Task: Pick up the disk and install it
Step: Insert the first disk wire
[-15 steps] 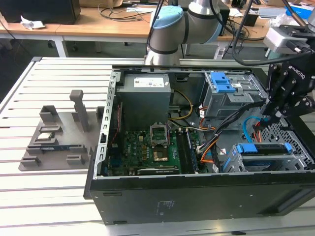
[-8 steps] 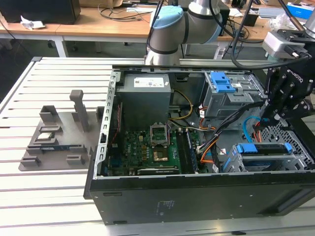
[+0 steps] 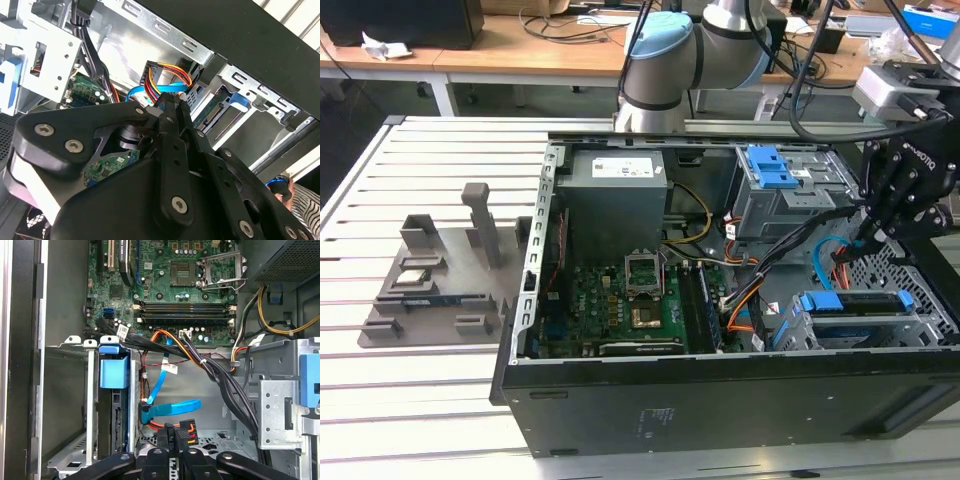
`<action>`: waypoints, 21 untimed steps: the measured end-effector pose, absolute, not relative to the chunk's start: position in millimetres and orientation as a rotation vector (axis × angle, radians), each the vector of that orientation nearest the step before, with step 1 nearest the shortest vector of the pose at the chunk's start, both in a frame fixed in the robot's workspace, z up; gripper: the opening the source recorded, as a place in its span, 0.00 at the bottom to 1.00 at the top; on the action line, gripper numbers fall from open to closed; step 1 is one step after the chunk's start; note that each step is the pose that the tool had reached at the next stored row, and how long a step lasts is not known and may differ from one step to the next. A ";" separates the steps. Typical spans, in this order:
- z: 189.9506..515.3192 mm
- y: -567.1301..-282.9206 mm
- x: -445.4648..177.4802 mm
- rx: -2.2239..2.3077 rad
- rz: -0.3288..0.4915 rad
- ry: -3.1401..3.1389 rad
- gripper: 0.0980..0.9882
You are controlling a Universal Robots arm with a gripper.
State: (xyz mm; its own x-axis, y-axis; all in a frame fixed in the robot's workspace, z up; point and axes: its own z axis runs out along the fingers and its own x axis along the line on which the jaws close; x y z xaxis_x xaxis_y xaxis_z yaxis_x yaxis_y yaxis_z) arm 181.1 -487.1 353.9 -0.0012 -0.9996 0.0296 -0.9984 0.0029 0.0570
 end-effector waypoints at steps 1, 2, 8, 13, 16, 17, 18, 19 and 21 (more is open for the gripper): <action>353.9 -487.2 181.1 2.176 -0.030 -2.180 0.08; 353.9 -488.7 181.1 2.175 -0.029 -2.180 0.08; 353.3 -513.3 181.1 2.170 -0.018 -2.175 0.08; 348.9 -529.8 181.7 2.165 -0.008 -2.171 0.08; 343.3 -529.7 185.5 2.165 -0.007 -2.171 0.08; 342.5 -529.5 185.9 2.165 -0.007 -2.171 0.08; 342.0 -529.5 186.1 2.165 -0.007 -2.171 0.08; 341.6 -529.4 186.2 2.165 -0.007 -2.171 0.08; 340.7 -528.7 186.3 2.165 -0.007 -2.171 0.08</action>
